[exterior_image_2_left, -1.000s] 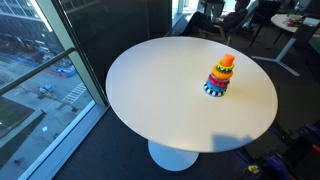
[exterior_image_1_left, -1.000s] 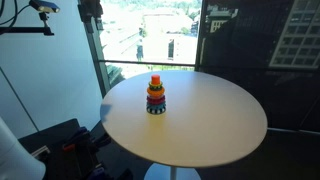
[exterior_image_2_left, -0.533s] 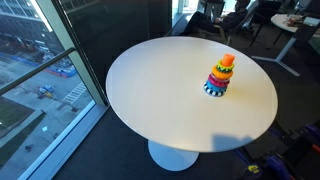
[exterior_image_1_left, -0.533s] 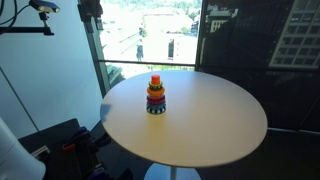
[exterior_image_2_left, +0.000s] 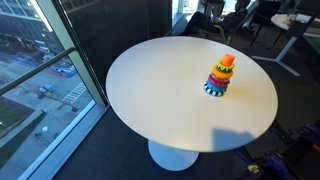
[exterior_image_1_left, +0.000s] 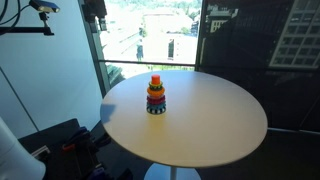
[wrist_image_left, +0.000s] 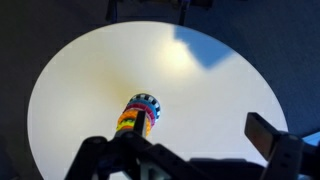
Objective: Pick up the lime green ring from the ring holder and put it on the table
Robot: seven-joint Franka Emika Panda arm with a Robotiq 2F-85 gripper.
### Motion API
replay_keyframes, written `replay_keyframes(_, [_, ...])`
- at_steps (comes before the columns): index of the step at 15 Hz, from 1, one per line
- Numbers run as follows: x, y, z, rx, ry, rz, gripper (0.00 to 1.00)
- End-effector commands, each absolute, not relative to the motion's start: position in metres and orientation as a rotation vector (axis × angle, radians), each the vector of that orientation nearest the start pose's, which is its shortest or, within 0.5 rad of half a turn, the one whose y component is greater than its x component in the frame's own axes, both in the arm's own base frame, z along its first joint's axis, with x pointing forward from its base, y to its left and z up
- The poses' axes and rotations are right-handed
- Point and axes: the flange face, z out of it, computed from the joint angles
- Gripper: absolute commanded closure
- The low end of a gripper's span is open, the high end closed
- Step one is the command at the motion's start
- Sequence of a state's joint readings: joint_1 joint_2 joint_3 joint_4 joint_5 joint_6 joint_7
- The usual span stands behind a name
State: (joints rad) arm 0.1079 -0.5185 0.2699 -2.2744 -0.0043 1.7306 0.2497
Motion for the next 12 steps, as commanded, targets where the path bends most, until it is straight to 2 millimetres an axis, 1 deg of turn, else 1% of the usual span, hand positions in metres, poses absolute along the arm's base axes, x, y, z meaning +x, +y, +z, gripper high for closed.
replay_keyframes(1, [0.387,0.150,0.551,-3.244,-0.088,-0.038,0.00])
replay_keyframes(4, [0.406,0.138,0.550,-3.227,-0.038,-0.049,0.00])
replay_keyframes(7, [0.426,0.122,0.542,-3.217,0.023,-0.045,0.00])
replay_keyframes(12, [0.457,0.089,0.516,-3.193,0.127,-0.005,0.00])
